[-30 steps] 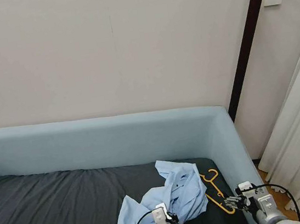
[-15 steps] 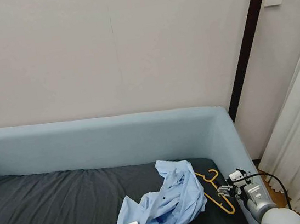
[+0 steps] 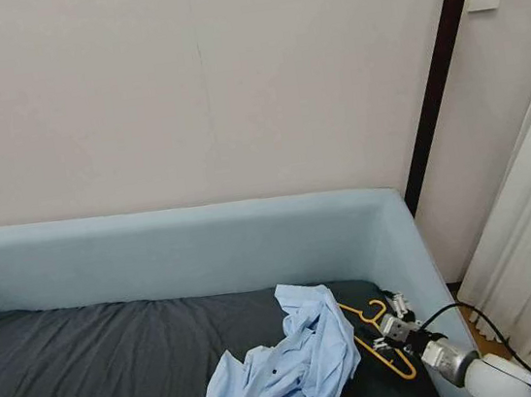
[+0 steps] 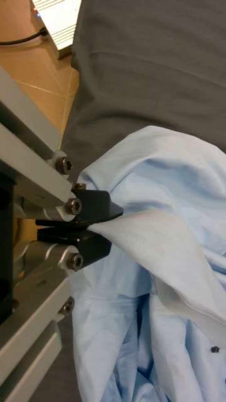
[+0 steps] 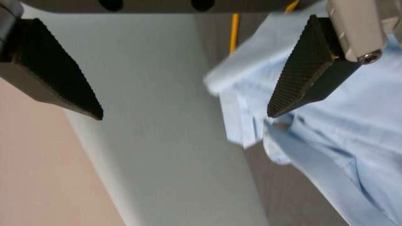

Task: Pick up the clothes from the sofa and hang them on the clothes hanger.

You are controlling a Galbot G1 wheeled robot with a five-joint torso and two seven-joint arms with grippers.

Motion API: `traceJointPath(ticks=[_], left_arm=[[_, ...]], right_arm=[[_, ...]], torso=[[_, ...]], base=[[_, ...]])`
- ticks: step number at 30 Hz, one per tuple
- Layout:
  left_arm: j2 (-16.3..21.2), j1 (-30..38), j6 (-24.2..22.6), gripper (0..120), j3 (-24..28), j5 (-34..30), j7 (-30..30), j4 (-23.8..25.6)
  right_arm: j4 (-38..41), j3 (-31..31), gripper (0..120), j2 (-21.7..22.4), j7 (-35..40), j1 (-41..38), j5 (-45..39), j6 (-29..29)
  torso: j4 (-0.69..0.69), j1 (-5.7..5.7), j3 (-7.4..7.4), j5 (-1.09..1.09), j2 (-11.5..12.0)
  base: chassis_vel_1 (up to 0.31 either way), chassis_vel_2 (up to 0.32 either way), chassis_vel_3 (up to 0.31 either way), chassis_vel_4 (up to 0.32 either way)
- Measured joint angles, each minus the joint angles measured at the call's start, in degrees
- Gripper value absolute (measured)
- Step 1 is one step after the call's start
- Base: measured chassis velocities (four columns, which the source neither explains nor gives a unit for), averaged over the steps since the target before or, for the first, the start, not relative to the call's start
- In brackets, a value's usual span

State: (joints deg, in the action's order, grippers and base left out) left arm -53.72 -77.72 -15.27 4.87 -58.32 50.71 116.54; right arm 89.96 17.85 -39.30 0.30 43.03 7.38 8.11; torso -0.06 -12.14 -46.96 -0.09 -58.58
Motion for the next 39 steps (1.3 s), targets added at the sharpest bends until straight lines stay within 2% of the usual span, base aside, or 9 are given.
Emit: traceJointPath(ticks=[1,2,5,8,9,16,22,35,39], left_arm=[[-0.3,-0.3,0.0,0,-0.1,0.2,0.0,-0.1],[-0.3,-0.3,0.0,0,-0.1,0.2,0.0,-0.1],[-0.7,-1.1,0.0,0,-0.1,1.1,-0.1,-0.2],[-0.8,-1.4,0.0,0,-0.1,1.4,-0.1,-0.2],[-0.8,-1.6,0.0,0,-0.2,1.6,-0.2,-0.2],[-1.0,-2.1,0.0,0,-1.3,1.7,-0.2,0.3],[-1.6,-2.7,0.0,0,-1.9,1.8,-0.2,0.7],[-2.0,-3.4,-0.1,0,-1.7,1.9,-0.2,0.9],[-2.2,-3.6,-0.1,0,-1.5,1.9,-0.2,0.9]], right_arm=[[-3.6,3.8,100,-1.7,-0.4,-4.3,2.8,2.1],[-3.6,3.8,100,-1.7,-0.4,-4.3,2.8,2.1],[-12.5,13.7,100,-6.7,-1.9,-13.5,9.6,6.7],[-17.8,16.0,100,-10.4,-3.1,-17.1,15.1,10.5],[-21.9,16.2,100,-13.5,-3.5,-19.0,19.3,14.0],[-33.1,13.4,100,-21.9,-3.8,-23.0,33.6,22.3],[-37.5,10.5,100,-23.5,-4.7,-23.1,40.8,26.6],[-42.6,4.1,100,-27.0,-4.0,-21.0,50.0,29.7],[-43.7,3.0,89,-27.9,-3.2,-20.6,52.4,30.0]], torso=[[0.0,0.0,-0.01,0.02,0.0],[0.0,0.0,-0.01,0.02,0.0],[-0.02,-0.01,-0.01,0.02,0.0],[-0.02,-0.01,-0.01,0.04,0.0],[0.0,-0.01,-0.01,0.01,0.0],[-0.02,-0.02,-0.01,0.03,0.0],[-0.03,-0.01,-0.01,0.03,0.0],[-0.01,-0.01,0.0,0.04,0.0],[-0.02,-0.01,0.0,0.04,0.0]], base=[[0.0,0.0,0.0,0.0],[0.0,0.0,0.0,0.0],[0.0,0.0,0.0,0.0],[0.0,0.0,0.0,0.0],[0.0,0.0,0.0,0.0],[0.0,0.0,0.0,0.0],[0.0,0.0,0.0,0.0],[0.0,0.0,0.0,0.0],[0.0,0.0,0.0,0.0]])
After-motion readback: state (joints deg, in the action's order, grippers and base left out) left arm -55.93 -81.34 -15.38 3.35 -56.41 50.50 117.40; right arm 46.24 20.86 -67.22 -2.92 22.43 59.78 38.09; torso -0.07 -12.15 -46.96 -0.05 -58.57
